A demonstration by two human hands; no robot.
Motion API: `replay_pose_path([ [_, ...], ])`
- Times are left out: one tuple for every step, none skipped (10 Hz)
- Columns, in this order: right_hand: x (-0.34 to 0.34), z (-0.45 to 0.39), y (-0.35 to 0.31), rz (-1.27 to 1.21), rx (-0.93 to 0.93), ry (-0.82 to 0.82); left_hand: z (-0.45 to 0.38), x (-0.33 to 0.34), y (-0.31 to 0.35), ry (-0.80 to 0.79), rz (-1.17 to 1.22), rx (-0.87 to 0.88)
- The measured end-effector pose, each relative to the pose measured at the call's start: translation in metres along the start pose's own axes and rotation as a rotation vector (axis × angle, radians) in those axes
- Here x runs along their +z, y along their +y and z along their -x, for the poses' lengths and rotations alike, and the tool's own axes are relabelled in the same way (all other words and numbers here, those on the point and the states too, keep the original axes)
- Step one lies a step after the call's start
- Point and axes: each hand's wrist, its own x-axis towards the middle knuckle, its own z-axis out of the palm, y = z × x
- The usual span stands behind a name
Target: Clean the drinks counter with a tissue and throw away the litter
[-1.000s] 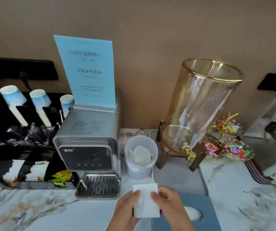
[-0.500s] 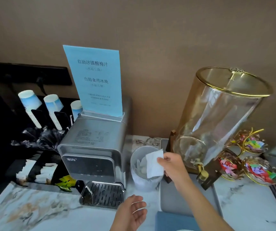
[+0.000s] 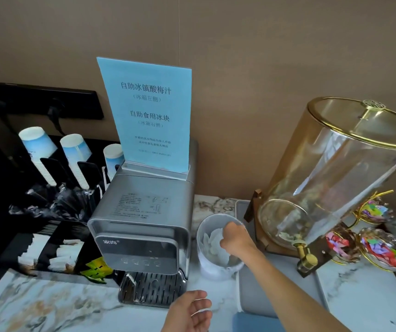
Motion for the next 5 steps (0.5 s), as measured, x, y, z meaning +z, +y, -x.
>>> replay_pose_path([
  [0.004, -0.003, -0.005, 0.077, -0.017, -0.050, 0.000, -0.001, 0.002, -0.005, 0.018, 0.001],
  [0.008, -0.004, -0.006, 0.081, -0.019, -0.072, 0.001, -0.002, 0.004, -0.010, 0.029, 0.007],
  [0.008, -0.001, -0.006, 0.073, -0.038, -0.079, 0.001, -0.002, 0.004, -0.023, 0.031, 0.020],
  [-0.002, 0.005, 0.001, -0.023, -0.038, -0.042, 0.003, 0.003, 0.004, -0.032, 0.006, 0.018],
  [-0.011, 0.019, 0.015, -0.229, -0.017, 0.073, 0.008, 0.010, 0.007, -0.067, 0.006, 0.021],
])
